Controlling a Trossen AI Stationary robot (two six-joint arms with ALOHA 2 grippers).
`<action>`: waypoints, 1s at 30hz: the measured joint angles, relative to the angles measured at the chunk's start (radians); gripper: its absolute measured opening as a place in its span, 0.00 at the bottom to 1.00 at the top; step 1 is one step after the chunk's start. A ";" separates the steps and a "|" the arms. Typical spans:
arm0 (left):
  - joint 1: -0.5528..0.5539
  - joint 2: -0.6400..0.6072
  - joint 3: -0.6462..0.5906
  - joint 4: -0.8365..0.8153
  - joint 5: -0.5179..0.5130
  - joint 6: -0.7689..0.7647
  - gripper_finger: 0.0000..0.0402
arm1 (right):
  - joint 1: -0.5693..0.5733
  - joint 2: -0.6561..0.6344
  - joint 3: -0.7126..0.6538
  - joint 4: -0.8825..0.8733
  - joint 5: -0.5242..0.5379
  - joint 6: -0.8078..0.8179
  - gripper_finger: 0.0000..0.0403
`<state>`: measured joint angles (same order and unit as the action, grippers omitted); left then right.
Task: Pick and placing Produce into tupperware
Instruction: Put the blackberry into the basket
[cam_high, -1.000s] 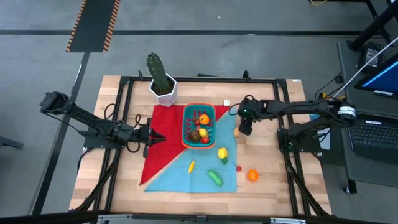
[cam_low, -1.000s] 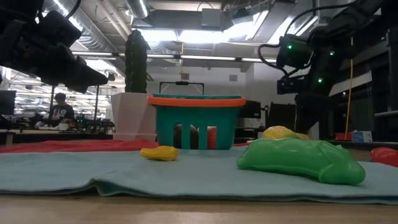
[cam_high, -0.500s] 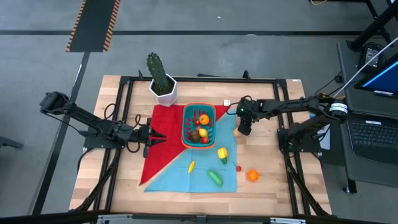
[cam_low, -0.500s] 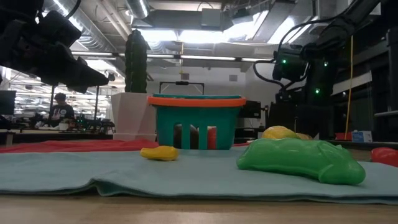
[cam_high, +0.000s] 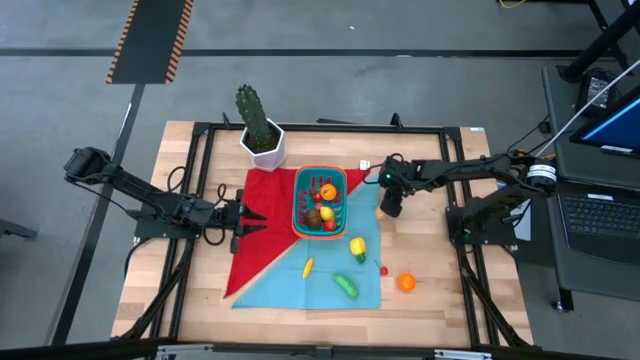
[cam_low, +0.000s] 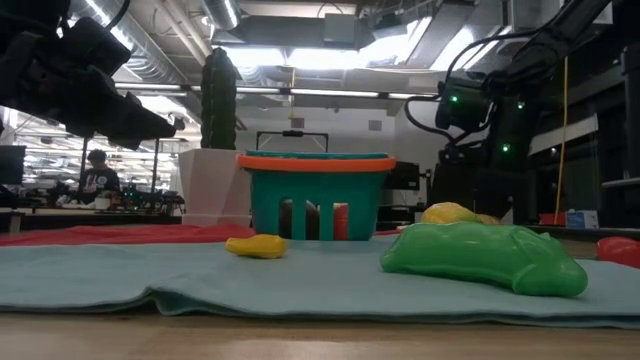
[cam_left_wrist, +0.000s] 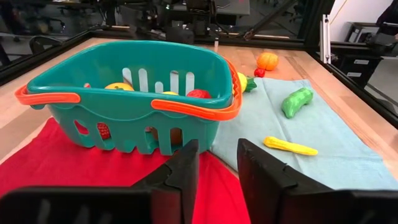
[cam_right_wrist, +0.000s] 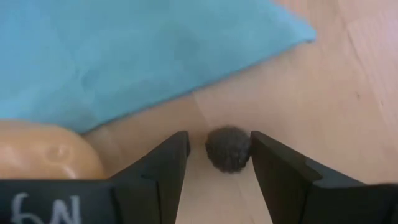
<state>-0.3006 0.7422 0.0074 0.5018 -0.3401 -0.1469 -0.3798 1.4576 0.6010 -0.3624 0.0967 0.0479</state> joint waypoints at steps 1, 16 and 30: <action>0.000 0.000 0.000 0.000 0.000 0.000 0.26 | 0.000 0.001 0.000 0.009 -0.004 0.000 0.45; 0.000 0.000 0.000 0.000 0.000 0.000 0.30 | -0.001 0.001 0.000 0.008 -0.003 0.026 0.33; 0.000 0.000 0.000 0.000 0.000 0.000 0.27 | -0.005 -0.012 0.002 -0.017 0.008 0.052 0.22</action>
<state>-0.3004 0.7421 0.0074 0.5014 -0.3397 -0.1471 -0.3848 1.4453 0.6026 -0.3798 0.1048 0.1001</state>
